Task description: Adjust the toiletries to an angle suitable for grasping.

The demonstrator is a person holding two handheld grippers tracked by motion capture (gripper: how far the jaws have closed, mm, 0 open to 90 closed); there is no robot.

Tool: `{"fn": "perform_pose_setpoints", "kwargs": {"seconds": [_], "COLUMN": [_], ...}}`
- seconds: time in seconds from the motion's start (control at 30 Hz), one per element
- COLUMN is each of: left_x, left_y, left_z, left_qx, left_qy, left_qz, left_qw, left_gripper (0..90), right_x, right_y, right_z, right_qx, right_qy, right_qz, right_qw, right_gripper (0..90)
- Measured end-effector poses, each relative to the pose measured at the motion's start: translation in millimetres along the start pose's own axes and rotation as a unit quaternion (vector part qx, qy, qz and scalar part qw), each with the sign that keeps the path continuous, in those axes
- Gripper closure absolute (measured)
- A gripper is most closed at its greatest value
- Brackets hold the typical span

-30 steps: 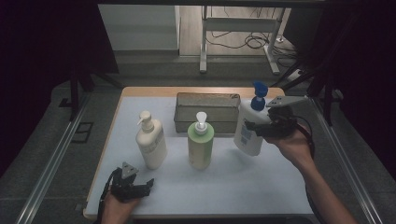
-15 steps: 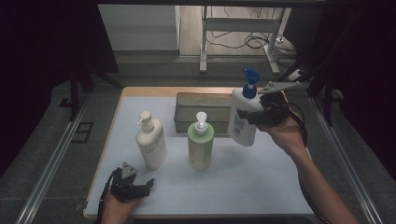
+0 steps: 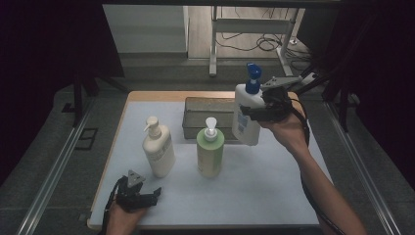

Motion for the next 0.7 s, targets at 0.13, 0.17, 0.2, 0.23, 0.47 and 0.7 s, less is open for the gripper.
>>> {"fn": "perform_pose_setpoints", "kwargs": {"seconds": [0.13, 0.17, 0.2, 0.23, 0.47, 0.7], "left_x": [0.0, 0.0, 0.0, 0.0, 0.0, -0.1], "left_y": [0.0, 0.0, 0.0, 0.0, 0.0, -0.1], "left_z": [0.0, 0.0, 0.0, 0.0, 0.0, -0.2], "left_qx": [0.0, 0.0, 0.0, 0.0, 0.0, 0.0], "left_qy": [0.0, 0.0, 0.0, 0.0, 0.0, -0.001], "left_qz": [0.0, 0.0, 0.0, 0.0, 0.0, 0.001], "left_qw": [1.0, 1.0, 1.0, 1.0, 1.0, 1.0], "left_gripper": [12.5, 12.5, 12.5, 12.5, 12.5, 12.5], "right_x": [6.8, 8.6, 10.4, 12.2, 23.4, 31.2], "right_y": [0.5, 0.6, 0.5, 0.3, -0.9, -1.1], "right_z": [7.4, 9.3, 11.5, 13.6, 27.6, 41.9], "right_qx": [-0.004, -0.005, -0.006, -0.007, -0.012, -0.018], "right_qy": [0.002, 0.003, 0.003, 0.002, 0.004, 0.006], "right_qz": [0.002, 0.002, 0.001, 0.0, 0.0, 0.0], "right_qw": [1.0, 1.0, 1.0, 1.0, 0.9999, 0.9998], "right_gripper": [40.1, 40.1, 40.1, 40.1, 40.2, 40.2]}}
Point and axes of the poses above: each handheld gripper's, and its own axes: z roughly forward along the jaws, x roughly out of its top, y roughly to its right, the point moved 10 cm from there along z, roughly forward along the jaws, and after that the axes turned 12 degrees about y, right-handed, at the moved point
